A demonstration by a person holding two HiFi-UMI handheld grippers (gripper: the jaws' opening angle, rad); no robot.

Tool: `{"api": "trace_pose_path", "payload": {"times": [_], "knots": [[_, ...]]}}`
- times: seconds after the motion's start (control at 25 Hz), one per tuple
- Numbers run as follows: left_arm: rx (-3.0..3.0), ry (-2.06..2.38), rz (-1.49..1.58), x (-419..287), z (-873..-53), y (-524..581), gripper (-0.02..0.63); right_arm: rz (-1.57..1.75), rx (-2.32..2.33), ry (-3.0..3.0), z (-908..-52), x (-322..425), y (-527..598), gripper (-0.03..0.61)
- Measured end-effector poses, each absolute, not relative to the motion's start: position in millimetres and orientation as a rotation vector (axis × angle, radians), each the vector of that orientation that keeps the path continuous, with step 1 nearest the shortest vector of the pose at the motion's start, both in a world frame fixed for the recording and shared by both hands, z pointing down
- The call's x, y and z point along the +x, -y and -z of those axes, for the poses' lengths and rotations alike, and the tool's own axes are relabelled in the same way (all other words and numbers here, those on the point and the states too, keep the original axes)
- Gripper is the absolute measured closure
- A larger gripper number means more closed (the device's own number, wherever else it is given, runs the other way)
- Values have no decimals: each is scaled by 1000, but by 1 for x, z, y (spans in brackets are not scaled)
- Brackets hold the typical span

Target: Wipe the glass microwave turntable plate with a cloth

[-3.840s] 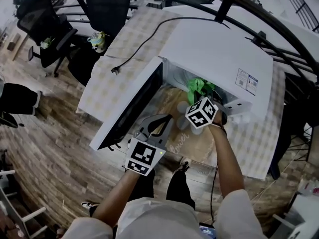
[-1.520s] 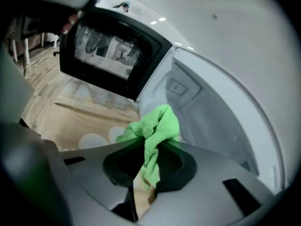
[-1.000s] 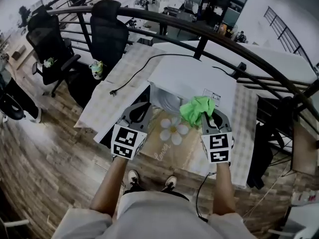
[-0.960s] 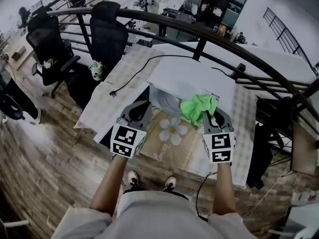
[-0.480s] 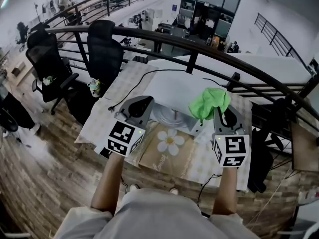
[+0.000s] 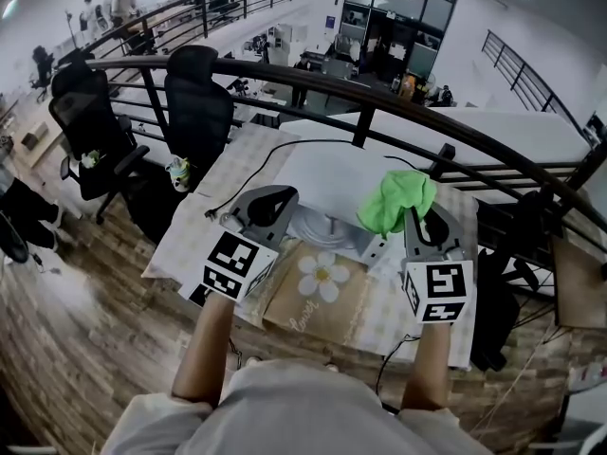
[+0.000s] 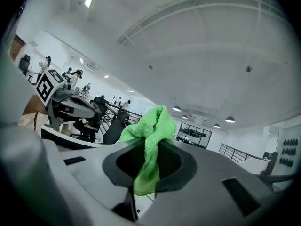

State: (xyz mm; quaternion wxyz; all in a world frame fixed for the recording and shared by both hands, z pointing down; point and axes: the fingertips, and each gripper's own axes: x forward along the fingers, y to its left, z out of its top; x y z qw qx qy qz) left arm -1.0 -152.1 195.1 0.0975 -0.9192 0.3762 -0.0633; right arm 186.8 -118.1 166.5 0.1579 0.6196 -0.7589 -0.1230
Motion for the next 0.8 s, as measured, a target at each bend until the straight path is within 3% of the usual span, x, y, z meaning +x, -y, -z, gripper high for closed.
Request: {"api": "trace_pose_path", "payload": {"times": [0.8], "knots": [[-2728,-1083,237,0,-210,148,600,289,1773,2175,-187,191,117,514]]}}
